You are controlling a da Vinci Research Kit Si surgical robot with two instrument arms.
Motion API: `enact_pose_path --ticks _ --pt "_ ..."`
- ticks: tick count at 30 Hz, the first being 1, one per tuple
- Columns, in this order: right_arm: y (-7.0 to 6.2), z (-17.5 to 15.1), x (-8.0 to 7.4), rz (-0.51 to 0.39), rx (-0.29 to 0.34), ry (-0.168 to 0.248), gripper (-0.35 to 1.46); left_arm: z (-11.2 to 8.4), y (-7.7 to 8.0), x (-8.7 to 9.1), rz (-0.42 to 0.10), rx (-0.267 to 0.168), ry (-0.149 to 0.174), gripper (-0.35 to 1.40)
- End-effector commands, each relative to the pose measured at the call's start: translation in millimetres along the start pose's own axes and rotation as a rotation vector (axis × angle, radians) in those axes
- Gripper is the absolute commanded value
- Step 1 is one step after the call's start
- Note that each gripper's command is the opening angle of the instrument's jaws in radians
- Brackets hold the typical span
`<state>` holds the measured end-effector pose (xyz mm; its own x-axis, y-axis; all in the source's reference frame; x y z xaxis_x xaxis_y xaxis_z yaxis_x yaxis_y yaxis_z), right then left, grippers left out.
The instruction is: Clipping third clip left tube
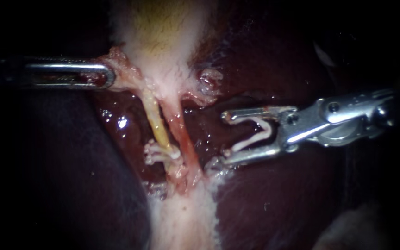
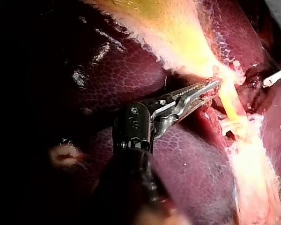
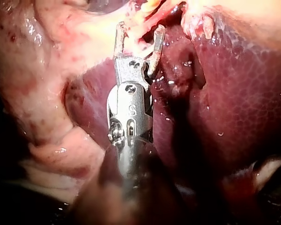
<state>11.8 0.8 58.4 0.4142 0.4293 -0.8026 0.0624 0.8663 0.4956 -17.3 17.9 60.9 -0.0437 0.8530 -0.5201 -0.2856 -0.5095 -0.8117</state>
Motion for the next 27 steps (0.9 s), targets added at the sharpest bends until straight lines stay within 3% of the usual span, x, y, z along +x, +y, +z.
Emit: enact_pose_path --ticks 1,7,13,19,27 --pt "0.1 0.7 0.1 0.000 0.007 0.000 0.50 0.1 -0.1 -0.1 0.001 0.001 0.000 -0.35" --pt "0.4 4.6 0.1 0.008 0.066 0.000 0.50 0.2 0.1 -0.1 0.001 0.005 0.002 -0.35" --pt "1.1 7.7 -0.5 0.024 0.068 -0.006 0.50 0.4 0.3 -0.2 0.001 0.004 0.002 -0.35" --pt "3.0 8.8 -1.5 0.023 0.063 -0.037 0.49 0.4 0.6 -0.1 0.001 0.002 0.001 -0.35" --pt "5.5 10.2 -1.7 0.028 0.053 -0.037 0.49 0.6 0.9 -0.1 0.001 0.000 0.000 -0.35"
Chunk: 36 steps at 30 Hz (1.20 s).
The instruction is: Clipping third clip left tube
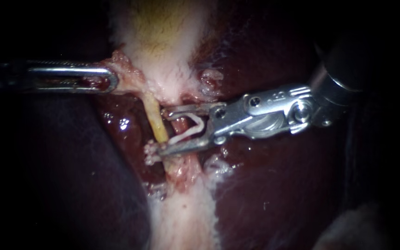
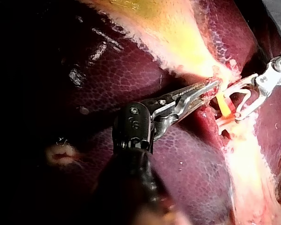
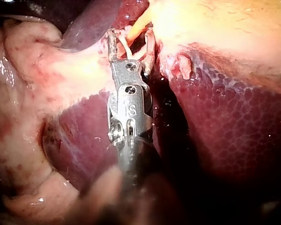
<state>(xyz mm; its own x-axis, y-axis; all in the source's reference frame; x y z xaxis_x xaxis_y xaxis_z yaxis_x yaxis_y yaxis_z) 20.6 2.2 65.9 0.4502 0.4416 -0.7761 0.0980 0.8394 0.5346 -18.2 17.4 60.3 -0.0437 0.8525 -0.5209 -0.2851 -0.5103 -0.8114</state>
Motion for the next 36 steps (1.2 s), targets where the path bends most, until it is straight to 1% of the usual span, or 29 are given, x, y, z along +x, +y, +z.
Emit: enact_pose_path --ticks 1,3,6,11,14,17,21,29,32,36 --pt "0.1 0.3 0.2 0.001 -0.001 0.001 0.49 0.0 0.0 0.0 0.000 0.001 0.000 -0.35" --pt "0.3 0.8 0.4 0.002 -0.003 -0.002 0.49 0.0 0.0 0.0 0.000 0.001 0.000 -0.35" --pt "0.4 1.6 0.9 0.004 0.002 0.016 0.49 0.0 0.0 0.0 0.000 0.001 0.000 -0.35" --pt "0.5 2.6 1.7 0.002 0.018 0.064 0.49 0.0 0.0 0.0 0.000 -0.002 -0.001 -0.35" --pt "0.3 2.9 1.9 -0.003 0.028 0.084 0.49 0.0 0.0 0.0 0.000 -0.002 -0.001 -0.35" --pt "0.0 2.7 2.3 -0.005 0.049 0.102 0.48 0.0 0.0 0.0 0.000 -0.002 -0.001 -0.35" --pt "-0.9 2.3 3.0 -0.009 0.064 0.127 0.47 0.0 0.0 0.0 0.000 -0.003 -0.001 -0.35" --pt "-2.4 1.1 5.7 0.000 0.076 0.173 0.45 -0.1 -0.2 0.0 0.001 -0.004 -0.002 -0.35" --pt "-2.9 0.9 6.3 0.001 0.080 0.180 0.44 -0.1 -0.2 0.0 0.001 -0.004 -0.002 -0.35" --pt "-3.1 1.0 6.4 0.001 0.081 0.180 0.42 -0.1 -0.2 0.0 0.001 -0.004 -0.002 -0.35"
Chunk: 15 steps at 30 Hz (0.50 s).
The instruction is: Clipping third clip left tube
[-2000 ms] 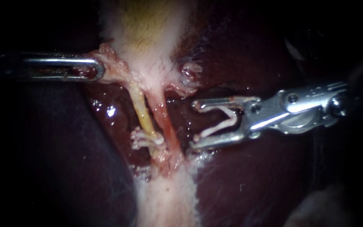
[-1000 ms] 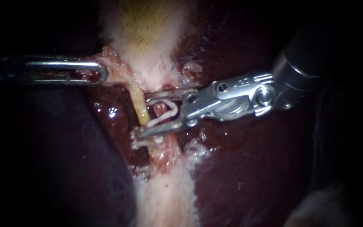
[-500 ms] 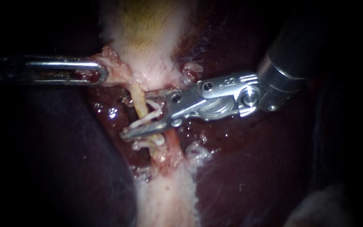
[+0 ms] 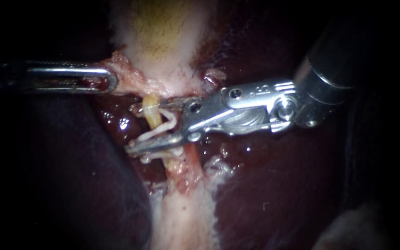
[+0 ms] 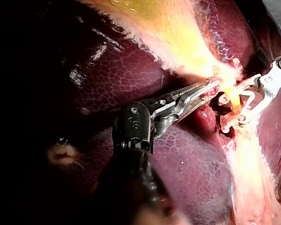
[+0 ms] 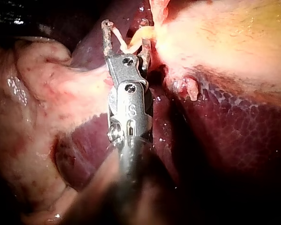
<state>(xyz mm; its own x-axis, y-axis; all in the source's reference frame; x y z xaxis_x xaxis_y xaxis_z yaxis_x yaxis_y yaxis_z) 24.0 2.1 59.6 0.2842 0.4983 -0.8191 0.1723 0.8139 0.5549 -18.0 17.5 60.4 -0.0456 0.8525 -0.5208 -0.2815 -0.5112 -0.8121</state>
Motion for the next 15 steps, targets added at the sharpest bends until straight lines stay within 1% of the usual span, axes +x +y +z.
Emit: enact_pose_path --ticks 1,5,12,15 --pt "0.0 0.0 0.0 0.000 0.000 -0.001 0.41 0.0 0.0 0.0 0.000 0.000 0.000 -0.35" --pt "-0.1 -0.5 -0.1 0.006 0.005 -0.001 0.28 0.0 0.0 0.0 0.000 0.000 0.000 -0.35" --pt "-0.2 -0.9 0.0 0.018 -0.005 0.000 0.02 0.0 0.0 0.0 0.000 0.000 0.000 -0.35" --pt "-0.1 -0.9 0.0 0.024 -0.008 0.001 -0.06 0.0 -0.1 0.0 0.000 0.000 0.000 -0.35"
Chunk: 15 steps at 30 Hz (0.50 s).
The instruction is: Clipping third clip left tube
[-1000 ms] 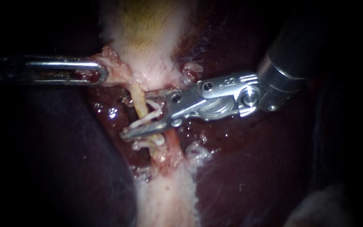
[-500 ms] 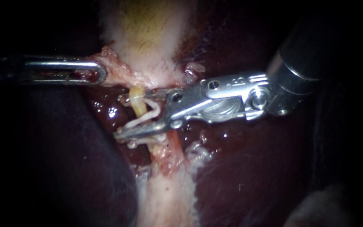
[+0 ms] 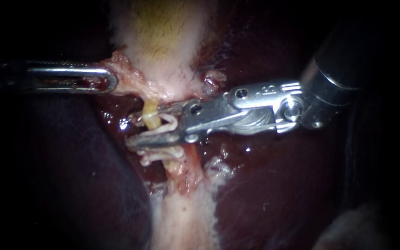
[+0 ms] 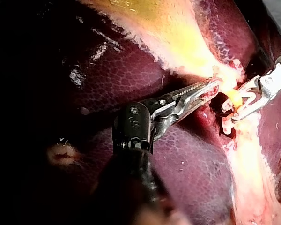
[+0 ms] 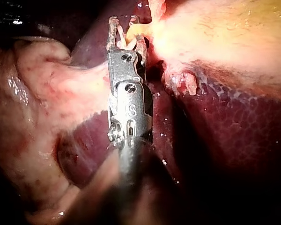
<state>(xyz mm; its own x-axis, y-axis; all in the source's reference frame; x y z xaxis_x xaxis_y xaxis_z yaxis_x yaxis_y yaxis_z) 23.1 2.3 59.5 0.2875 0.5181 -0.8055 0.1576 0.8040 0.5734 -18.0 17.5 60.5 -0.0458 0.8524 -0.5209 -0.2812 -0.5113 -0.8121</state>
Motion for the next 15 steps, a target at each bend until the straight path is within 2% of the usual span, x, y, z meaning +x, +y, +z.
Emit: enact_pose_path --ticks 1,4,5,7,9,15 --pt "0.0 0.0 0.0 0.000 0.000 0.000 -0.10 0.0 0.0 0.0 0.000 0.000 0.000 -0.35" --pt "-0.1 -0.1 0.0 0.012 0.001 0.000 -0.35 0.0 0.0 0.0 0.000 0.000 0.000 -0.35" --pt "-0.2 -0.2 -0.1 0.041 0.002 0.004 -0.35 0.0 0.0 0.0 0.000 0.000 0.000 -0.35" --pt "-0.1 -0.4 -0.1 0.078 0.029 -0.020 -0.35 0.0 0.0 0.0 0.000 0.000 0.000 -0.35" --pt "-0.1 -0.4 -0.2 0.077 0.032 -0.044 -0.35 0.0 0.0 0.0 0.000 0.000 0.000 -0.35" --pt "0.1 -0.4 -0.8 0.076 0.046 -0.050 -0.35 0.0 0.0 0.0 0.000 0.000 0.000 -0.35"
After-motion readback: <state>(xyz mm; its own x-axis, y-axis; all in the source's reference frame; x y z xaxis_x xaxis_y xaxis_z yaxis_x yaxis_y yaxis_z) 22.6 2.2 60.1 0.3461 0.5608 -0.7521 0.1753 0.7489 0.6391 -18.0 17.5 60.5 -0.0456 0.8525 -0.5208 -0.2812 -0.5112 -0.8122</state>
